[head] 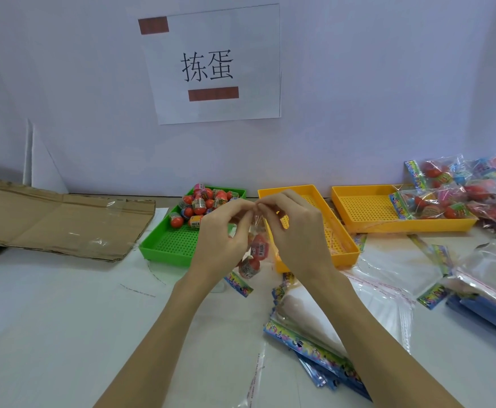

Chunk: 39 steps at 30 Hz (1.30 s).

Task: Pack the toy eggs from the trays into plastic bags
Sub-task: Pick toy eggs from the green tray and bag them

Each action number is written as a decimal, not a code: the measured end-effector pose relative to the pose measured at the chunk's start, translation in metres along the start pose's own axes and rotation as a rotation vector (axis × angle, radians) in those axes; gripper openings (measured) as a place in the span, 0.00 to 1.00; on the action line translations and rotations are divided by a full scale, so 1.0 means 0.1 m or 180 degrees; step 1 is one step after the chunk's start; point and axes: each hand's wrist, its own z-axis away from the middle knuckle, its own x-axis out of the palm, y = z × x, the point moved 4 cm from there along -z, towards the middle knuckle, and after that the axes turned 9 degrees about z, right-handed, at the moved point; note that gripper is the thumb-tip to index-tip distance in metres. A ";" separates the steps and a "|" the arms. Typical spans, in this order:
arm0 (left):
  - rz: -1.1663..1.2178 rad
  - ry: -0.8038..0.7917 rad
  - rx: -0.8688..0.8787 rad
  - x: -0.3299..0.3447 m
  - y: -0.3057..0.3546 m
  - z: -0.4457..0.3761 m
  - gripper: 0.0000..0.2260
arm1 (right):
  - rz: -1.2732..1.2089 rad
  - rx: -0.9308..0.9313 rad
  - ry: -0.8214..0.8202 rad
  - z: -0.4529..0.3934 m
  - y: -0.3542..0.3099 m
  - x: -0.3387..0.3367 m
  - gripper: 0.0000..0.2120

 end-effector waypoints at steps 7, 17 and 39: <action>0.0357 0.0009 -0.0591 -0.03 -0.09 -0.01 0.07 | -0.0097 -0.0020 -0.0191 0.02 -0.04 0.02 0.03; -0.0268 -0.0225 0.0135 -0.01 0.00 0.01 0.05 | -0.0087 -0.0047 -0.0296 -0.01 -0.01 0.01 0.04; -0.0274 0.0207 -0.0134 -0.01 0.04 0.01 0.07 | 0.0053 0.0629 -0.0039 0.02 0.10 0.01 0.03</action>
